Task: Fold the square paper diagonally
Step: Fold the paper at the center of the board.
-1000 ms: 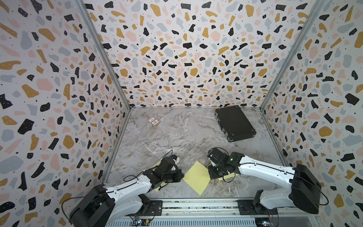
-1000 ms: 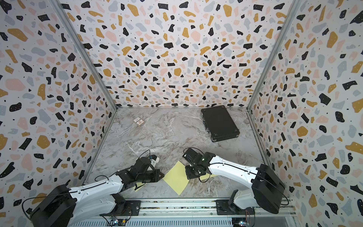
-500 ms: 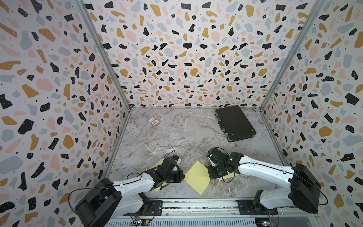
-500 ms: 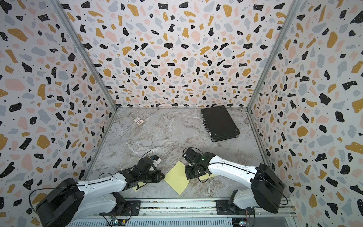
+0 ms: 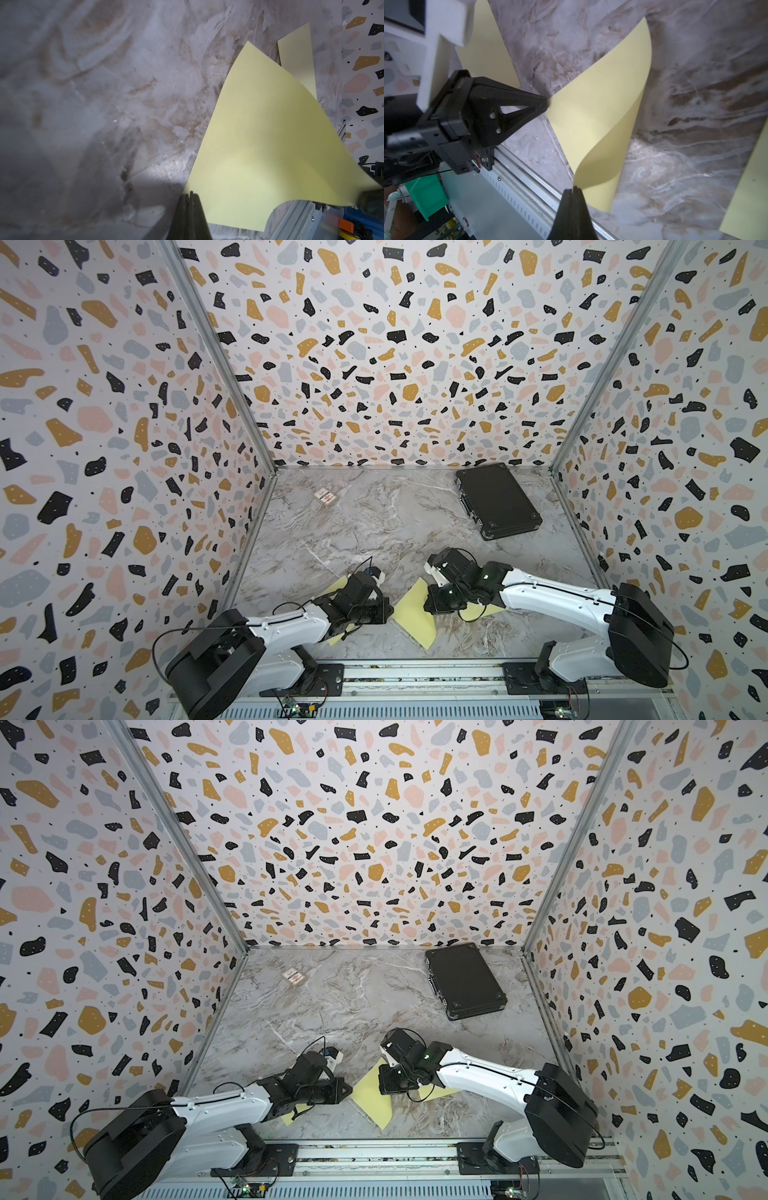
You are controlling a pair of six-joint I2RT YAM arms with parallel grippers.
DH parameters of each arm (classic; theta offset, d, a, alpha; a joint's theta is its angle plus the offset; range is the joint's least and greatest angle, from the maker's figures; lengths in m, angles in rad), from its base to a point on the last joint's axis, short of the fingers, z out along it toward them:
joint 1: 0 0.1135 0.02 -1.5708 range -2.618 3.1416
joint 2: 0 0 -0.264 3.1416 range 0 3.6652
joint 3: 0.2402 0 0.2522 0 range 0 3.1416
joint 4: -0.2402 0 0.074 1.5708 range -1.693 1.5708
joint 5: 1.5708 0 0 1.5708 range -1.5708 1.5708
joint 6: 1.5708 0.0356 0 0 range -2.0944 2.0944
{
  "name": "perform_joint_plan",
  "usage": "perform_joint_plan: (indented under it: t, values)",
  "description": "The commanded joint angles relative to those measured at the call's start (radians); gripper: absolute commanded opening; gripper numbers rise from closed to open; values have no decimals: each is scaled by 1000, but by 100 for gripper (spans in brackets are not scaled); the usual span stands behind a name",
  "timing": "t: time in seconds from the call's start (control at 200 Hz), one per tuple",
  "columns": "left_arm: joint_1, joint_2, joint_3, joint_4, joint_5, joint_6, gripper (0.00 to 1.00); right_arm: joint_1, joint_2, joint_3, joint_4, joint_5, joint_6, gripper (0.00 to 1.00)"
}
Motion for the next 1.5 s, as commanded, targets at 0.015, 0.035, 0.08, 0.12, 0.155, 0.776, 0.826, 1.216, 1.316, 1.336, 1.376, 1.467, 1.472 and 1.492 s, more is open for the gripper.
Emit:
perform_joint_plan:
  t: [0.015,0.035,0.08,0.12,0.155,0.776,0.826,1.216,1.316,1.336,1.376,1.467,1.472,1.492]
  values:
    - [-3,26,-28,-91,-68,-7,0,4,22,8,138,-48,83,0]
    - [-3,27,-29,-90,-69,-7,0,5,28,1,160,-52,96,0]
    - [-3,27,-30,-91,-72,-7,0,5,42,-9,209,-58,125,0]
    - [-3,28,-30,-91,-74,-10,0,5,57,-18,244,-58,149,0]
    - [-3,28,-31,-91,-76,-11,0,6,70,-26,274,-59,167,0]
    - [-4,42,-32,-94,-88,-19,0,37,240,-93,561,-60,324,0]
    - [-4,44,-30,-95,-88,-19,0,42,247,-93,567,-61,328,0]
    - [-4,59,-28,-89,-88,-19,0,58,292,-86,570,-60,329,0]
    - [-4,58,-28,-89,-89,-20,0,61,299,-86,577,-60,332,0]
    - [-4,58,-28,-89,-90,-21,0,62,301,-88,579,-59,333,0]
    - [-4,59,-30,-89,-90,-22,0,63,305,-88,582,-58,334,0]
    - [-4,59,-30,-90,-90,-22,0,67,312,-91,590,-55,343,0]
    - [-4,58,-30,-90,-90,-22,0,67,312,-92,591,-55,344,0]
    - [-4,59,-30,-90,-90,-22,0,67,314,-92,593,-55,346,0]
